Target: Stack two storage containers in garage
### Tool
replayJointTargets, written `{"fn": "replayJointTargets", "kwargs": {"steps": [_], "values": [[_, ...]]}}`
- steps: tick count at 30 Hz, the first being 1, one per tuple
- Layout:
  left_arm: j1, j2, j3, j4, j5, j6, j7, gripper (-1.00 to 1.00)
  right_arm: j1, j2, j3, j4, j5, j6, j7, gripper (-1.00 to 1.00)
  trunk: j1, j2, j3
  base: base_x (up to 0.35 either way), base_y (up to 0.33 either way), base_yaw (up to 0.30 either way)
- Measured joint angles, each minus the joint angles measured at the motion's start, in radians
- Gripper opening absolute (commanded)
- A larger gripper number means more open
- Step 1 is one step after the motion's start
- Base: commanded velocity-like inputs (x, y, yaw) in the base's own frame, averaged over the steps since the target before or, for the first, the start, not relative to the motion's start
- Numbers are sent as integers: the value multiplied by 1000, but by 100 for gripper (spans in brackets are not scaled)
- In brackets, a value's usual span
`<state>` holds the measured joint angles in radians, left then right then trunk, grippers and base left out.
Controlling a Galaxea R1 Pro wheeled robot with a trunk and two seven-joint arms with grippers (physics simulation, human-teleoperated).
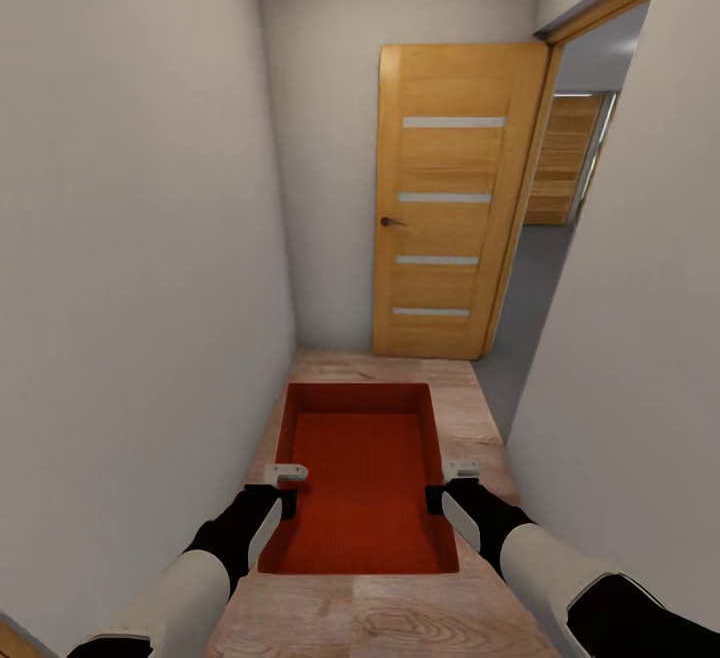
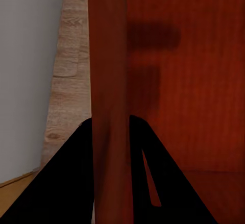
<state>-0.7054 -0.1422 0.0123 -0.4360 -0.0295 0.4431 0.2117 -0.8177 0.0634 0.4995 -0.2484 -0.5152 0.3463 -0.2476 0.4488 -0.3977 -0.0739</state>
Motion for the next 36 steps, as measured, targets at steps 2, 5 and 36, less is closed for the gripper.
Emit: {"fn": "replayJointTargets", "kwargs": {"steps": [2,5,36], "values": [[0,0,0,2,0,0,0,-100,0,0,0,2,0,0,0,-100,0,0,0,322,0,0],[0,0,0,2,0,0,0,-100,0,0,0,2,0,0,0,-100,0,0,0,322,0,0],[0,0,0,3,1,0,0,-100,0,0,1,3,0,1,0,-100,0,0,0,322,0,-69]]}}
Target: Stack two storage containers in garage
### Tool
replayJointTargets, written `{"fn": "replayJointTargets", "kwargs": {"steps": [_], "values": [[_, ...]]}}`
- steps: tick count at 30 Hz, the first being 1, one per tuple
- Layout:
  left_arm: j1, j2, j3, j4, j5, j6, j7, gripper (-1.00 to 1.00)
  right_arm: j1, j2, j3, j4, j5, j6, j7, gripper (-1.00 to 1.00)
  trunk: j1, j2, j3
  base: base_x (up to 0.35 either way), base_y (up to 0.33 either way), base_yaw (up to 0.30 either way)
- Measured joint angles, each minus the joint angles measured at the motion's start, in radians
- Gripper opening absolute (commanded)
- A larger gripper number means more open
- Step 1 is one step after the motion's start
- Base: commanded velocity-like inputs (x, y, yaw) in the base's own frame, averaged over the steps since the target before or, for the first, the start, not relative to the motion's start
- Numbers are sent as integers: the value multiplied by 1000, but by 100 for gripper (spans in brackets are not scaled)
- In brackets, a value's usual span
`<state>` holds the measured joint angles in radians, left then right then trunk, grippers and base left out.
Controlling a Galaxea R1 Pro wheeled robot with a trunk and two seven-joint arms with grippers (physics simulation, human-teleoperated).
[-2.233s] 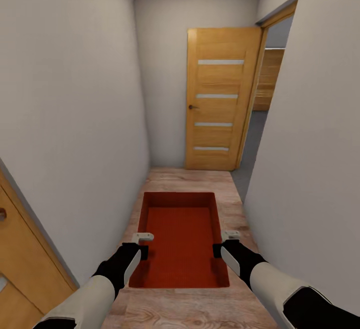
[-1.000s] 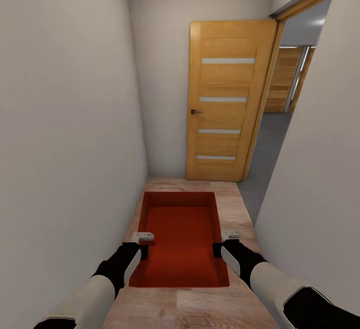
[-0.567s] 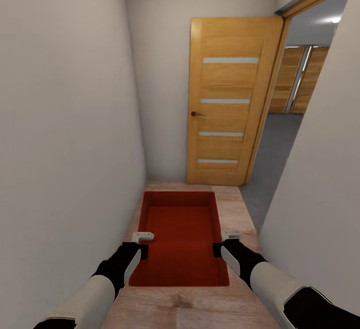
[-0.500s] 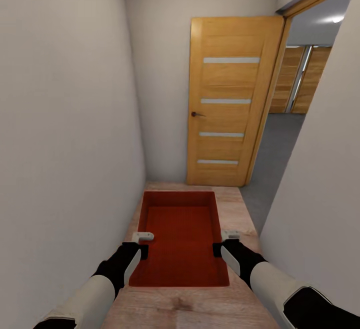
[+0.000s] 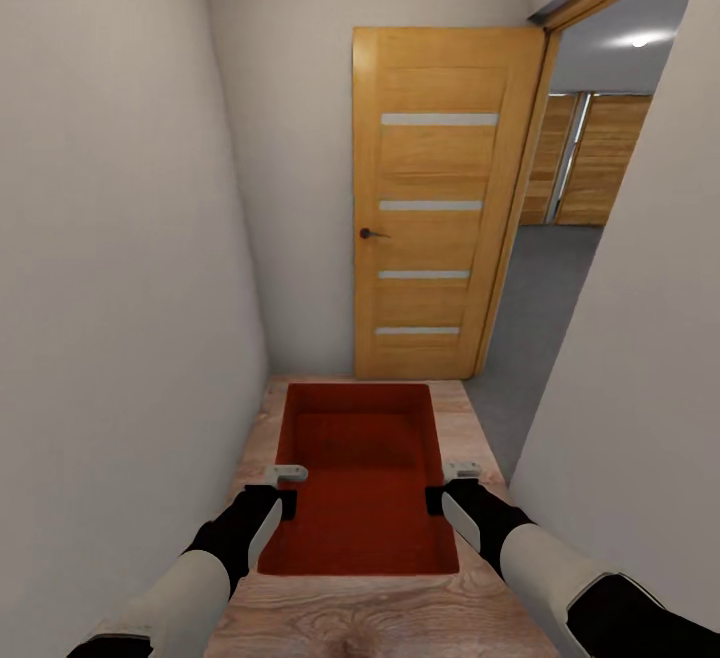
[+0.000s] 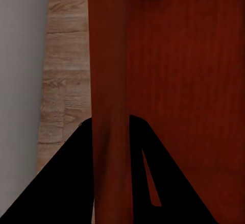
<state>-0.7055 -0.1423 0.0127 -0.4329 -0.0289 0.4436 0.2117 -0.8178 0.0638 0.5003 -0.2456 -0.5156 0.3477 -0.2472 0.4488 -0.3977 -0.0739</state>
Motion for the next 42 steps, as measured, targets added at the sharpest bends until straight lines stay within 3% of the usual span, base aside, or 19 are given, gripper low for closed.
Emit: {"fn": "replayJointTargets", "kwargs": {"steps": [42], "values": [[0,0,0,-5,0,0,1,-100,0,-1,-1,-6,1,0,-1,-100,0,0,0,322,0,-1]]}}
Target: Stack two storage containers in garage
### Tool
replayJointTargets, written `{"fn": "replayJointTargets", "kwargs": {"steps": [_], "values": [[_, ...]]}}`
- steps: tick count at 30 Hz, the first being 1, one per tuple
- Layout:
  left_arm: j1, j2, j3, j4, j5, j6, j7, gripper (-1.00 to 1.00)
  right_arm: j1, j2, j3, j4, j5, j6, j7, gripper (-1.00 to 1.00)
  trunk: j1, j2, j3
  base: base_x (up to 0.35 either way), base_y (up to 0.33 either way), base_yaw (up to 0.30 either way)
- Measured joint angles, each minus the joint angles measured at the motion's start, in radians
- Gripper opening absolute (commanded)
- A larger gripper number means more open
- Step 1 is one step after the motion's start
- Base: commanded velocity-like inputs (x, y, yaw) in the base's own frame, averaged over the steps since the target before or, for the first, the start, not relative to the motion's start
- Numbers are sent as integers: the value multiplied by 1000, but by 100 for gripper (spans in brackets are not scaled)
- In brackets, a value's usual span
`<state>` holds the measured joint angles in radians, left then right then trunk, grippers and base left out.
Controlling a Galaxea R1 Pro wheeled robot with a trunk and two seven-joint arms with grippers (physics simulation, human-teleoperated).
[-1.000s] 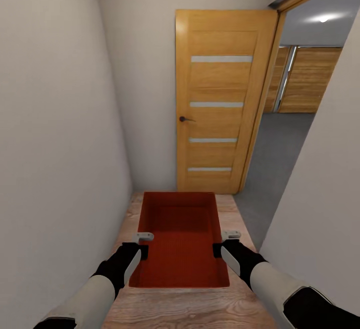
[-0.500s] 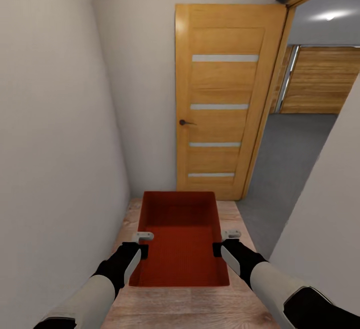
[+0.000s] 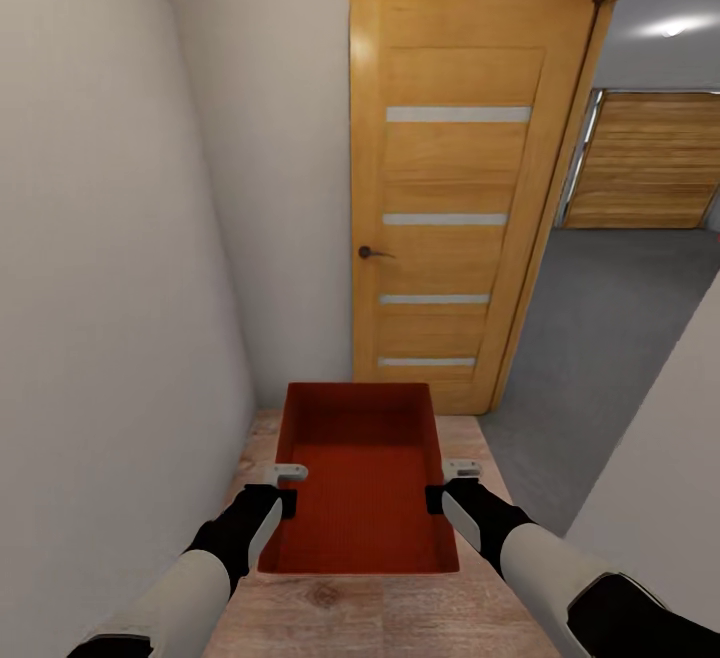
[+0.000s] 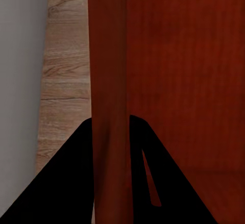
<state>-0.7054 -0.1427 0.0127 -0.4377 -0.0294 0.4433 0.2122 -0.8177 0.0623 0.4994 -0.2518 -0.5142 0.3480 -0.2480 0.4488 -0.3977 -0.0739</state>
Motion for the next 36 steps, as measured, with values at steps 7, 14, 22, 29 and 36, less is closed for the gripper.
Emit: {"fn": "replayJointTargets", "kwargs": {"steps": [7,14,22,29,36], "values": [[0,2,-3,-3,5,-3,0,-100,0,0,2,-7,-2,1,-6,-100,0,0,0,220,0,0],[0,-1,1,5,-1,0,1,-100,0,0,4,6,-6,-1,1,-100,1,0,0,15,0,0],[0,-1,1,3,-1,1,1,-100,0,0,3,5,-5,-1,1,-100,1,0,0,0,0,0],[0,-1,1,-3,-1,0,1,-100,0,-1,0,-3,0,0,0,-100,1,0,0,0,0,0],[0,2,-2,-1,6,-4,0,-100,0,0,3,-6,-2,1,-6,-100,1,0,0,0,0,-47]]}}
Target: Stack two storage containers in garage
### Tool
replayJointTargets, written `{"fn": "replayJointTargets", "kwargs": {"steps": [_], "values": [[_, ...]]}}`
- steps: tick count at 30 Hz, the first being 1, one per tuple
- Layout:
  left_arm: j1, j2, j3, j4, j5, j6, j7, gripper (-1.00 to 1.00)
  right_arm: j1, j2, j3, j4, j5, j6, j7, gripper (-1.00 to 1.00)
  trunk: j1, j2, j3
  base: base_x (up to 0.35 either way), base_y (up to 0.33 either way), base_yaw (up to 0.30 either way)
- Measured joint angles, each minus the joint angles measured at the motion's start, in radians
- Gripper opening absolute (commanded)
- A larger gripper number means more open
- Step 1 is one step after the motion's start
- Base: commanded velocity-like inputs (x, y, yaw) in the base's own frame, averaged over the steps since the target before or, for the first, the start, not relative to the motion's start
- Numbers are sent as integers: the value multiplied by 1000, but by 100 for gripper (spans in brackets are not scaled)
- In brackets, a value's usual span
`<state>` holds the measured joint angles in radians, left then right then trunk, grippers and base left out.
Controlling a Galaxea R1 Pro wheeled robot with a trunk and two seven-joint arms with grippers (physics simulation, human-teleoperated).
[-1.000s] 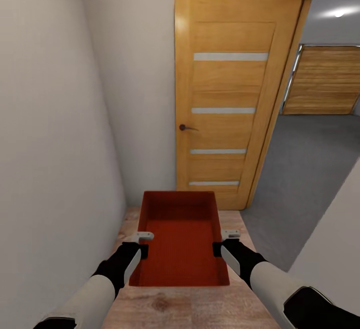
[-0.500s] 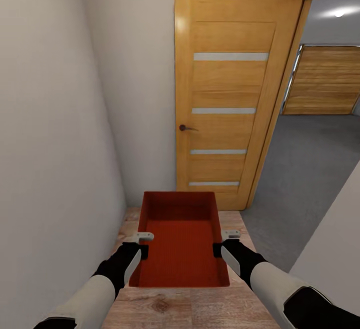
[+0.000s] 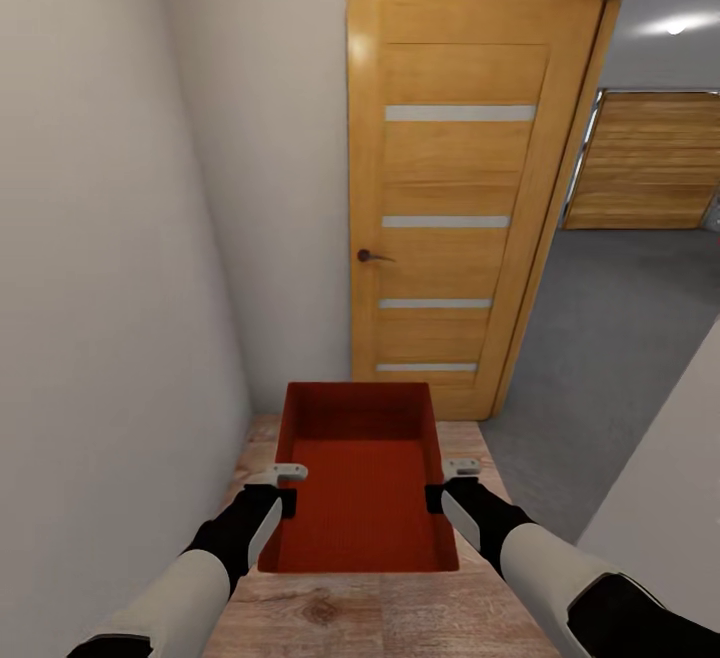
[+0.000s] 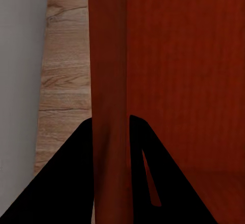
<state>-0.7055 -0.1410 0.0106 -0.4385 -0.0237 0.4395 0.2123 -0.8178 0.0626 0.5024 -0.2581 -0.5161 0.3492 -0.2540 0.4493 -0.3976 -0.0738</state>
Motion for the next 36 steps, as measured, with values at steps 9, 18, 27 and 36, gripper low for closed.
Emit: {"fn": "replayJointTargets", "kwargs": {"steps": [9,18,27,36], "values": [[0,-1,1,7,-3,4,0,-100,0,1,0,11,-2,0,5,-100,0,0,0,0,0,-228],[0,-1,1,6,-3,5,0,-100,0,1,-1,11,-1,0,5,-100,0,0,0,0,0,-257],[0,-1,1,7,-3,5,0,-100,0,1,0,12,-3,0,5,-100,0,0,0,0,0,-259],[0,-1,1,7,-3,4,0,-100,0,1,0,12,-2,0,5,-100,0,0,0,0,0,-251]]}}
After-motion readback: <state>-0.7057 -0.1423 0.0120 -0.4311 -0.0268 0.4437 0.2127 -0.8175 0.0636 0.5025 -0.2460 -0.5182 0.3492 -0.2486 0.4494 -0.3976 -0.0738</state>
